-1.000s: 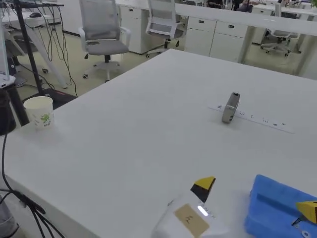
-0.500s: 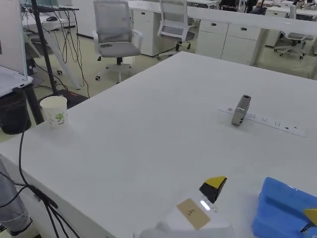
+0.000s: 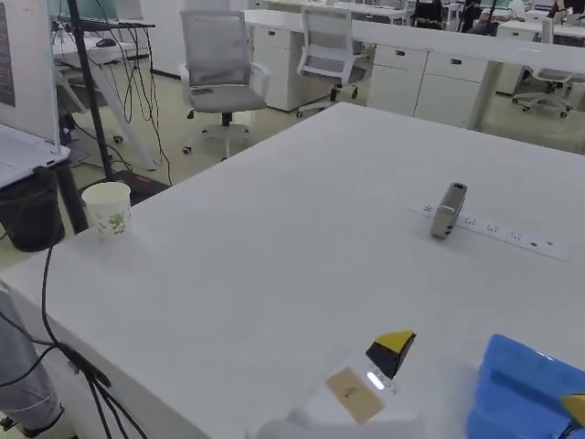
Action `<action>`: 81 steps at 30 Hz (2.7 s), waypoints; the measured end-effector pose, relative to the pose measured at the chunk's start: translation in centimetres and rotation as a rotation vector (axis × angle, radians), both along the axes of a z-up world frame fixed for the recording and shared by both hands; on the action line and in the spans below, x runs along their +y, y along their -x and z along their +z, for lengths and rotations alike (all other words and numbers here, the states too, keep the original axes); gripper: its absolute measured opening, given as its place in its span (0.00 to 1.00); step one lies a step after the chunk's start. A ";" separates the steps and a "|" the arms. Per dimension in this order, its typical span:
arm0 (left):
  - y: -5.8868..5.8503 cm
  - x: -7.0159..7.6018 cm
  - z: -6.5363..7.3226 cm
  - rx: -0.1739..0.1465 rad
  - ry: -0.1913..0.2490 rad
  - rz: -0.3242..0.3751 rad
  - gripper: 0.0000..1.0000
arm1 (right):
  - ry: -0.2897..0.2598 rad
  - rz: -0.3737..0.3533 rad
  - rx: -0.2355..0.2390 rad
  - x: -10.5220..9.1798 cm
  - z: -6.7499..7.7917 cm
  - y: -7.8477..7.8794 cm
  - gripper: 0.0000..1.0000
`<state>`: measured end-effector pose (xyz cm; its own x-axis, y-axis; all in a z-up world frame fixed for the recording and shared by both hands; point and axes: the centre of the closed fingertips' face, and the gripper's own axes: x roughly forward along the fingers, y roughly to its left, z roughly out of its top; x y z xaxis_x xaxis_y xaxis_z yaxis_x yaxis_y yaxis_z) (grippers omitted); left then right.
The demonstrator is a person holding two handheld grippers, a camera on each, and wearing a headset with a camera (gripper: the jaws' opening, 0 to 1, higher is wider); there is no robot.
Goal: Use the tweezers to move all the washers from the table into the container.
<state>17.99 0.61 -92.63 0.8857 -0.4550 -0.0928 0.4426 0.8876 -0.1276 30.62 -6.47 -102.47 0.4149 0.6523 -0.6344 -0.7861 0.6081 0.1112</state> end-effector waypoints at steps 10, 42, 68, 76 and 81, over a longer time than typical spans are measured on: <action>0.0 -0.2 -0.3 0.009 -0.020 0.001 0.91 | -0.078 -0.015 -0.004 0.1 1.9 0.3 0.03; 0.0 -0.6 -1.0 0.036 -0.026 -0.009 0.89 | -0.192 0.059 0.000 0.5 5.4 5.2 0.04; 0.2 -1.1 -1.0 0.041 -0.031 -0.026 0.89 | -0.122 0.055 0.128 -0.4 -0.2 8.8 0.04; 0.2 -1.2 -1.3 0.048 -0.040 -0.031 0.89 | -0.102 0.067 0.144 -0.3 -1.0 9.1 0.04; 0.2 -1.3 -1.4 0.053 -0.043 -0.035 0.89 | -0.071 0.080 0.134 -0.6 -1.6 8.8 0.04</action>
